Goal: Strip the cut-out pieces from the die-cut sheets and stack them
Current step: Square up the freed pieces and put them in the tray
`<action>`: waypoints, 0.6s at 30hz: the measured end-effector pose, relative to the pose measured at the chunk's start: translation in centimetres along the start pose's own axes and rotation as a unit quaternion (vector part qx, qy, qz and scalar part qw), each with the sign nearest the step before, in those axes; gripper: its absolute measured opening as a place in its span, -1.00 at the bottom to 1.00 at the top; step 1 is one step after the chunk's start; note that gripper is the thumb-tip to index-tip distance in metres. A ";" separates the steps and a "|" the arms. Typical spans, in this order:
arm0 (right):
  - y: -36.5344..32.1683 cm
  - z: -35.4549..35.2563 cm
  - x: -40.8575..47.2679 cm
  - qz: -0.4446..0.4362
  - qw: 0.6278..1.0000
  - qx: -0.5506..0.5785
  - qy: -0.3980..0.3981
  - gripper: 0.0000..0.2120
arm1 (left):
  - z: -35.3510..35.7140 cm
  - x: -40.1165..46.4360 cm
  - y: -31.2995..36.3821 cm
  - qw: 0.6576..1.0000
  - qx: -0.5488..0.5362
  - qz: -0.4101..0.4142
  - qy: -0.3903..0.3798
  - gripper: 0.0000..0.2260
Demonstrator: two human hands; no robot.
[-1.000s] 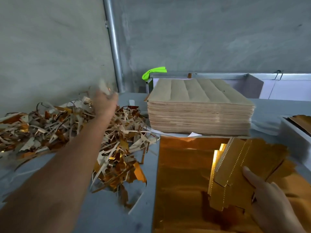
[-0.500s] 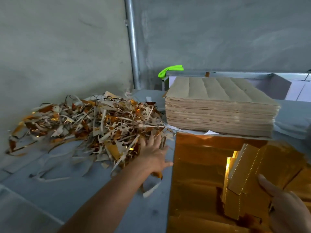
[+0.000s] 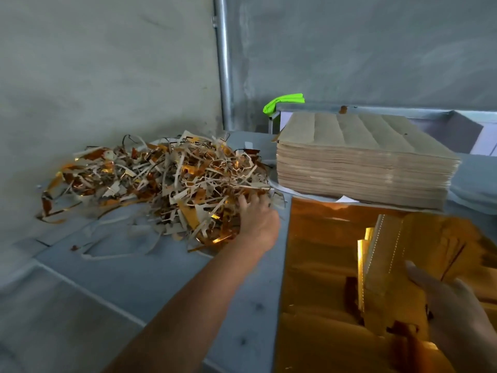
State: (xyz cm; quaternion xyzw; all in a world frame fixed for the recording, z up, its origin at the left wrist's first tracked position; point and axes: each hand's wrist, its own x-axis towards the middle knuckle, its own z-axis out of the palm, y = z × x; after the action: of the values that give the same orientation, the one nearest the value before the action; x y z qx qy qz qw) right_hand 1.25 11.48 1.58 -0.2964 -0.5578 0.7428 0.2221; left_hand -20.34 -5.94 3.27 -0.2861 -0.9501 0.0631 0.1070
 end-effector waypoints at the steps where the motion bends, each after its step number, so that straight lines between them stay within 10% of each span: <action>1: 0.3 -0.3 0.0 -0.006 1.000 -0.010 0.000 -0.71 | -0.8 -0.5 1.0 0.998 -0.031 0.020 0.052 -0.73; 4: -0.3 0.7 -0.6 -0.023 0.999 -0.029 0.001 -0.60 | -2.6 -2.3 4.3 0.947 -0.262 0.089 0.165 -0.63; 9: -0.5 0.9 -1.2 -0.104 0.994 -0.034 -0.025 -0.80 | -3.5 -5.3 9.8 0.754 -0.619 0.001 -0.219 -0.09; 12: -0.8 0.5 -1.5 -0.148 0.987 -0.057 -0.025 -0.73 | -2.8 -5.4 11.9 0.654 -0.733 -0.009 -0.189 -0.73; 18: -0.8 -0.7 -1.3 -0.212 0.976 -0.029 0.050 -0.78 | -2.9 -5.2 13.3 0.609 -0.783 0.038 -0.118 -0.85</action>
State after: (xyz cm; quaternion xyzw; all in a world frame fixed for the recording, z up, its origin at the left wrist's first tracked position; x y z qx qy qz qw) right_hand 2.68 11.35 2.43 -0.2144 -0.6171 0.6471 0.3932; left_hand -8.37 2.31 2.81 -0.2870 -0.6296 -0.6680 -0.2738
